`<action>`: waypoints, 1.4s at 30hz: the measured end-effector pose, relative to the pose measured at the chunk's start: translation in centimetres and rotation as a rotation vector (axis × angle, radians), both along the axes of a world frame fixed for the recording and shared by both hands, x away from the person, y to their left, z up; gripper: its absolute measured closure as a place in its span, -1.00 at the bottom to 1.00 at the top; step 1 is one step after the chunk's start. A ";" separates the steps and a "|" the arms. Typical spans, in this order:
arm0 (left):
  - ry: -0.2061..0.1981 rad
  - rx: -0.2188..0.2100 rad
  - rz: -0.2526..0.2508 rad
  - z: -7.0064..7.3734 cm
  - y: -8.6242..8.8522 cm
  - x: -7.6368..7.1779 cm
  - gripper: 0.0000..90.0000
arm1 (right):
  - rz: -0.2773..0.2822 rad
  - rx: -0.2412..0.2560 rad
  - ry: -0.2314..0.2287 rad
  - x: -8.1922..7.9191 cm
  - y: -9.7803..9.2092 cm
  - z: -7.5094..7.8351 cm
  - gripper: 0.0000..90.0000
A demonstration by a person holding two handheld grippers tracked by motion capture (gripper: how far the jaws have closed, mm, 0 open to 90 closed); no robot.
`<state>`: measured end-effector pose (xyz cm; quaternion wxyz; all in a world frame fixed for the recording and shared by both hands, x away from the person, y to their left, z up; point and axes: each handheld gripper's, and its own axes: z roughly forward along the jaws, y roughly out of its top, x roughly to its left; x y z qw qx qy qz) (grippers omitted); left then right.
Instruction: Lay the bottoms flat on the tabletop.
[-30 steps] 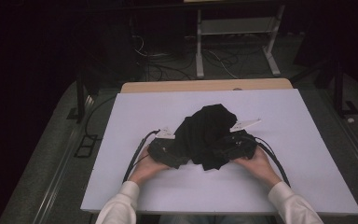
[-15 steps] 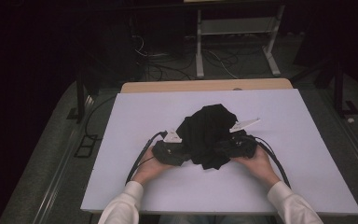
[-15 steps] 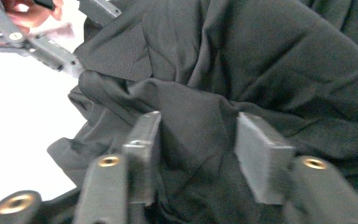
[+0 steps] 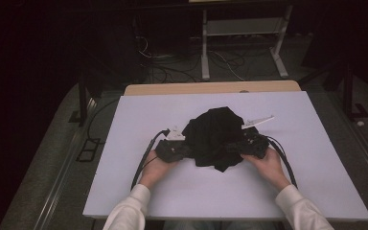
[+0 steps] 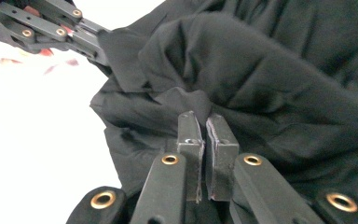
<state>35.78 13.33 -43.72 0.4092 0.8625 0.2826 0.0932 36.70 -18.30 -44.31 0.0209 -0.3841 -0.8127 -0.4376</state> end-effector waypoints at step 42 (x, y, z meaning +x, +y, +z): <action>0.133 -0.354 -0.177 6.4 4.6 -5.7 0.89 | -0.052 0.217 0.033 -6.7 -9.2 3.8 0.90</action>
